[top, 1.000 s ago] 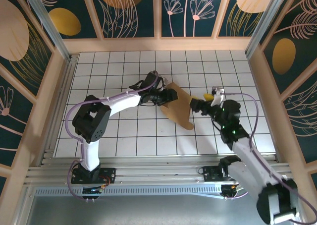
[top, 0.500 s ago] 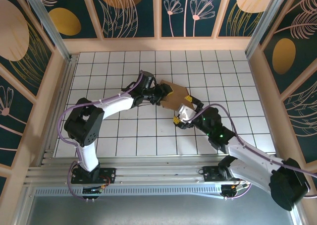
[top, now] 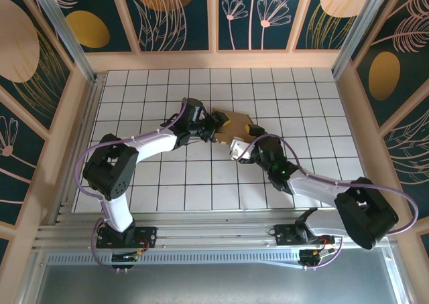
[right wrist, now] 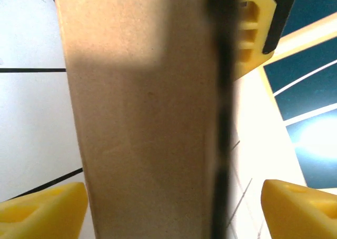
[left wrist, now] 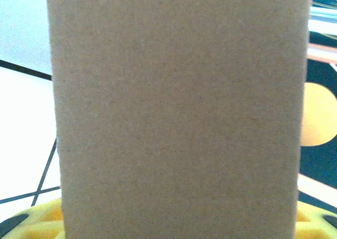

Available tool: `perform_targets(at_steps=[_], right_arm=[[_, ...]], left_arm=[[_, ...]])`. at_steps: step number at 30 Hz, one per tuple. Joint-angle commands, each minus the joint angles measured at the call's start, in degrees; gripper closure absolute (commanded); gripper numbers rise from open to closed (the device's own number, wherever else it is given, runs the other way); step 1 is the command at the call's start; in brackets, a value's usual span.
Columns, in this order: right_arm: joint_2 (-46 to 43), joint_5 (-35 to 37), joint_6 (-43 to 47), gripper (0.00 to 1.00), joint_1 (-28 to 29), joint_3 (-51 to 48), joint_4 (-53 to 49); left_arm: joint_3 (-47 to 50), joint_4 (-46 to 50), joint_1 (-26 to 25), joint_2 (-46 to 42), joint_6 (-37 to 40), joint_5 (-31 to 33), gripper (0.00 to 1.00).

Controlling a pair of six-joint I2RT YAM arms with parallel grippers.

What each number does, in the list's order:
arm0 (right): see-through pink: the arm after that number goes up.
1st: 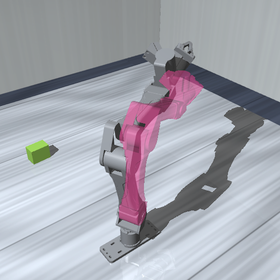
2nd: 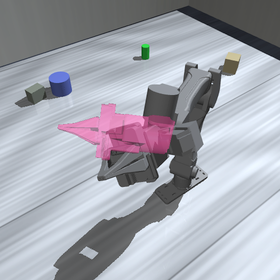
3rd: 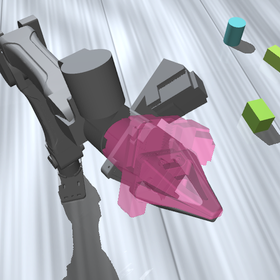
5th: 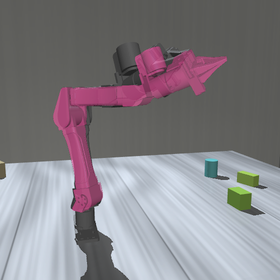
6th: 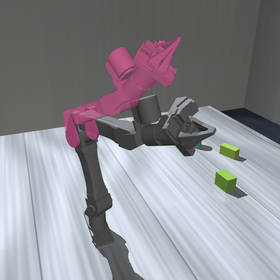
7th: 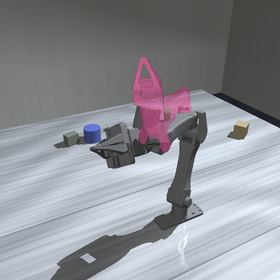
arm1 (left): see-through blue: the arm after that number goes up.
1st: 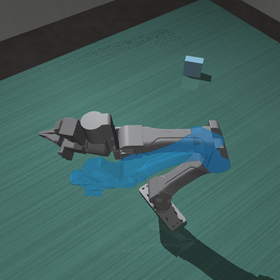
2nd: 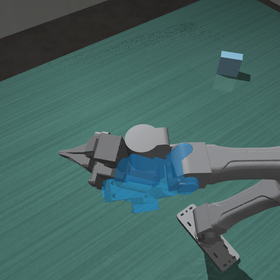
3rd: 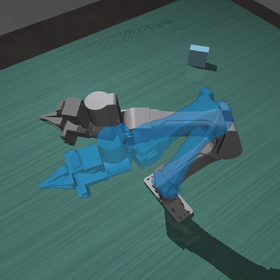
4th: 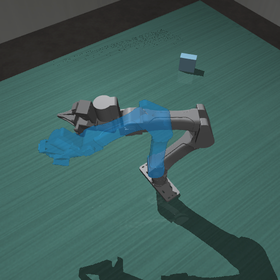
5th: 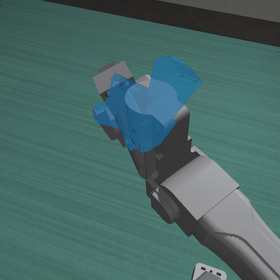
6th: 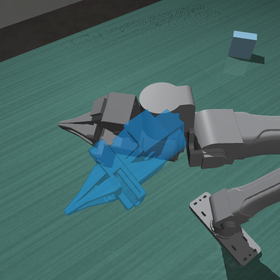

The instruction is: Fold the paper box

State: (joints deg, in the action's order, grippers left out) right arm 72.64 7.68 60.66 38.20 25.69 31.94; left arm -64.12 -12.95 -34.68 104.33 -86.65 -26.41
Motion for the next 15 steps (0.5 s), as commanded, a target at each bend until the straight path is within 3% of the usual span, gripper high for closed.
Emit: perform_targets(at_steps=[1,5,9,11,15], right_arm=[[2.2,1.4,1.1,0.31,-0.5,2.1,3.7],[2.5,0.5,0.9,0.51,-0.7,2.9,1.1],[1.4,-1.2,0.7,0.62,-1.0,4.1,-3.4],[0.3,-2.2,0.7,0.68,-1.0,4.9,-7.0],[-3.9,-6.1,0.0,0.7,-1.0,6.8,-15.1]], left_arm=[[1.5,-4.1,-0.5,-2.2,-6.8,-4.0,0.54],[1.8,-4.6,-0.4,-2.5,-7.8,-4.7,0.53],[2.0,-4.4,-0.2,-3.4,-8.2,-4.3,0.48],[2.6,-5.0,0.5,-4.3,-8.2,-3.8,0.39],[3.4,-4.0,2.7,-8.5,-4.7,1.0,0.21]])
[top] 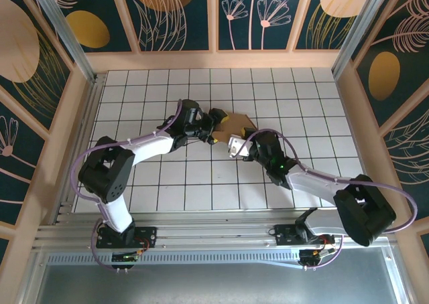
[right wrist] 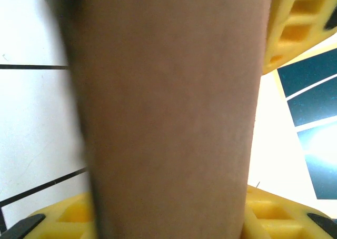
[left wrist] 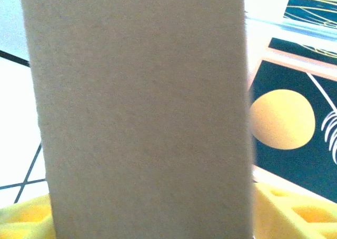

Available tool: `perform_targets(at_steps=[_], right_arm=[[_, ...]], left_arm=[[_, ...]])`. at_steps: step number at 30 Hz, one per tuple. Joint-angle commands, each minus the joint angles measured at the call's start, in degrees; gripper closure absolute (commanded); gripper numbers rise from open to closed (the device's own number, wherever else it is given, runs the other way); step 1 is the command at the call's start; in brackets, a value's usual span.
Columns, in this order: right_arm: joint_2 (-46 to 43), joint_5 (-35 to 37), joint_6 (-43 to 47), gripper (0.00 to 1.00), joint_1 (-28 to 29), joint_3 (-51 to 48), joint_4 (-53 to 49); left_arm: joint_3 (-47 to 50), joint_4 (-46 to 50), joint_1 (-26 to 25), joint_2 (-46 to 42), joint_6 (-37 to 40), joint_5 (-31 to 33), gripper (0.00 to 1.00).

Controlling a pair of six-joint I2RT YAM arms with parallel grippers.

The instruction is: Fold the paper box

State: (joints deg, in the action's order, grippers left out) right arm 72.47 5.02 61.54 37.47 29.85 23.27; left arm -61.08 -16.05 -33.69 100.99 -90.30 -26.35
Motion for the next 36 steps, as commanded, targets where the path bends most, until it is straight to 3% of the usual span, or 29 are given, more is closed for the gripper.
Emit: perform_targets(at_steps=[1,7,10,14,17,23,32,36], right_arm=[[-5.3,-3.9,-1.4,0.7,-0.3,3.2,-8.8],[-8.3,-11.6,-0.9,0.68,-0.3,14.2,-33.8],[-3.3,-14.3,0.0,0.67,-0.3,25.8,-51.7],[7.1,-14.0,-0.7,0.66,-0.1,43.3,-74.2],[14.4,-13.1,-3.1,0.66,0.0,54.4,-87.0],[27.9,-12.1,-5.8,0.63,0.1,70.4,-101.4],[35.2,-11.7,-1.9,0.58,-0.1,73.7,-96.4],[36.7,-10.3,-3.1,0.5,-0.2,71.5,-93.6]], left_arm=[[0.1,-0.4,2.6,-6.3,1.3,2.3,0.19],[-4.2,7.2,11.4,-13.3,23.1,8.5,0.16],[-3.2,7.4,15.3,-18.9,36.9,9.1,0.17],[0.1,8.5,15.6,-28.3,56.9,10.8,0.14],[1.5,11.6,15.6,-33.4,66.4,12.7,0.14],[5.0,12.4,15.6,-39.5,73.0,12.2,0.14],[12.2,7.7,15.6,-43.6,69.4,6.8,0.14],[12.8,7.4,15.7,-43.0,69.1,6.9,0.13]])
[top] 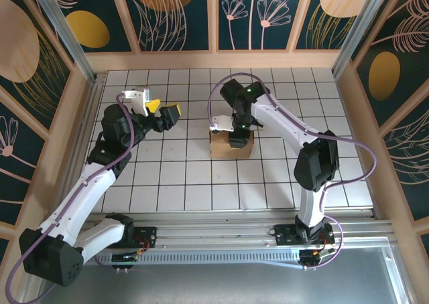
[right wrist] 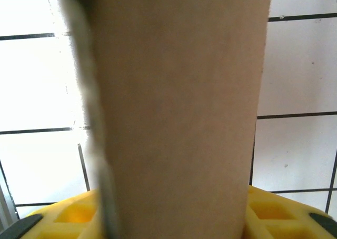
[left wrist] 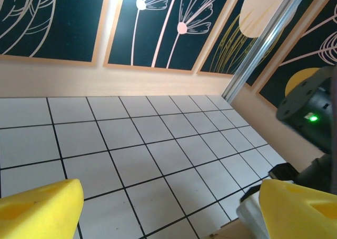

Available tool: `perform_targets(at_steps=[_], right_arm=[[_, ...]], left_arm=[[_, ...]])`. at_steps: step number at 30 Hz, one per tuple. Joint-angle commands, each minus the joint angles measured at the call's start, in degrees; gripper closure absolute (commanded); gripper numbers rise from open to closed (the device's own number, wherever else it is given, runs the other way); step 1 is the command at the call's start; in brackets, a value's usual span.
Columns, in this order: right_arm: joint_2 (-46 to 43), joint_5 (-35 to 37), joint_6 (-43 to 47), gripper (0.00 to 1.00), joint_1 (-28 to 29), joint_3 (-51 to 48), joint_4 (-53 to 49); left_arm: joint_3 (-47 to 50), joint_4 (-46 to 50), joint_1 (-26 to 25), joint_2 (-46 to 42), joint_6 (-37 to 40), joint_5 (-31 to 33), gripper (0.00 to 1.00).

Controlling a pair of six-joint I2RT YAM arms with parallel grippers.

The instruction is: Fold the paper box

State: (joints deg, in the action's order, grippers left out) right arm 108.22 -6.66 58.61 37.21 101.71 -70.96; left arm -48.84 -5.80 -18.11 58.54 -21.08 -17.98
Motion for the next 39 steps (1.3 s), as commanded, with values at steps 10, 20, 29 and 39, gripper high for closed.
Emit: perform_targets(at_steps=[10,20,29,39], right_arm=[[-1.4,0.9,-2.5,0.23,0.2,-3.0,6.0],[-2.0,2.3,-4.9,0.11,0.2,-1.2,7.6],[-4.4,-2.3,-5.8,0.08,-0.2,3.0,7.6],[-12.4,-15.1,-38.1,0.24,-9.0,1.3,22.7]], left_arm=[[0.6,-4.6,0.0,1.4,-1.6,-2.7,0.13],[0.9,-4.8,0.0,2.7,0.2,-2.8,0.12],[-0.1,-0.7,-0.2,7.3,10.9,-12.7,0.13],[-3.8,4.2,-4.6,9.1,19.8,-14.9,0.15]])
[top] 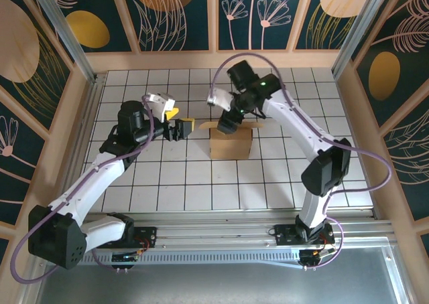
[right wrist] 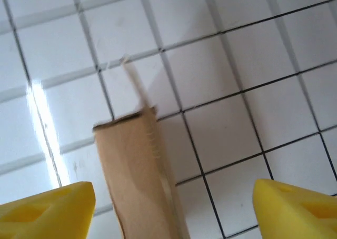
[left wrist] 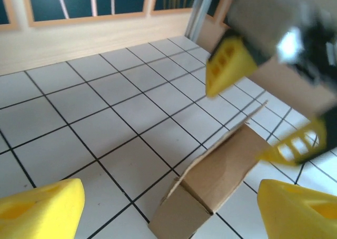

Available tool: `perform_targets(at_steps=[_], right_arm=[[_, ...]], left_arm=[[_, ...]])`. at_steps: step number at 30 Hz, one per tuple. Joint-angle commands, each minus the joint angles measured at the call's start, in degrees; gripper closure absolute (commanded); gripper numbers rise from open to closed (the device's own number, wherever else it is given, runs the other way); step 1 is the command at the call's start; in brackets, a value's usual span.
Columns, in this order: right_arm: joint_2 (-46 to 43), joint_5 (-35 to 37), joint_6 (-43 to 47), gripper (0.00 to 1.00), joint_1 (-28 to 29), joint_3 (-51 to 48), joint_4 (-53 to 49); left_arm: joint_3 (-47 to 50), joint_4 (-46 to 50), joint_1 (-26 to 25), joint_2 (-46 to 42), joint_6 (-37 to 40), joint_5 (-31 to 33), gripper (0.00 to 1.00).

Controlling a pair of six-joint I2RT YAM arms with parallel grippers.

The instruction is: Fold the paper box

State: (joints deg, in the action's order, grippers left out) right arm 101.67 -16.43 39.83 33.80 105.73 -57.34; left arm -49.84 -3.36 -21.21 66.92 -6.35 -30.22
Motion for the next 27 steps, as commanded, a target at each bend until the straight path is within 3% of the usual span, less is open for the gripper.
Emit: perform_targets(at_steps=[1,3,5,8,10,12,14,18,21,27], right_arm=[[-7.9,-8.6,-22.6,0.29,-8.1,-6.1,10.9],[-14.7,-19.1,-27.0,0.36,-14.8,-18.4,18.3],[-21.6,-25.1,-29.7,0.37,-19.9,-29.3,25.5],[-29.8,-32.0,-32.0,0.35,-27.4,-39.9,31.5],[-33.4,-34.7,-30.1,0.28,-30.8,-44.2,33.2],[-35.8,-33.6,-25.7,0.14,-31.3,-47.5,34.1],[-37.0,-33.7,-21.7,0.11,-31.4,-50.8,36.9],[-38.8,-35.4,-9.2,0.14,-31.7,-57.6,42.6],[-39.2,-35.6,-8.2,0.17,-32.0,-61.2,49.4],[-35.6,-37.4,-2.8,0.23,-31.8,-60.6,50.0]], left_arm=[[-3.3,2.3,-2.2,1.1,5.7,-3.1,0.15],[-4.6,3.8,-3.0,2.4,6.5,-4.5,0.16],[-5.5,7.0,-3.4,3.7,8.2,-5.5,0.17],[-9.0,12.9,-3.6,5.2,11.4,-5.5,0.17],[-9.4,14.7,-3.7,5.7,13.1,-6.3,0.17],[-9.8,16.1,-3.7,6.4,15.0,-7.4,0.17],[-10.2,17.2,-3.7,7.3,17.1,-8.2,0.17],[-10.8,17.8,-3.7,9.5,19.5,-8.5,0.17],[-10.0,15.6,-3.7,10.3,20.2,-7.7,0.16],[-11.3,15.0,-3.7,14.6,21.8,-3.3,0.2]])
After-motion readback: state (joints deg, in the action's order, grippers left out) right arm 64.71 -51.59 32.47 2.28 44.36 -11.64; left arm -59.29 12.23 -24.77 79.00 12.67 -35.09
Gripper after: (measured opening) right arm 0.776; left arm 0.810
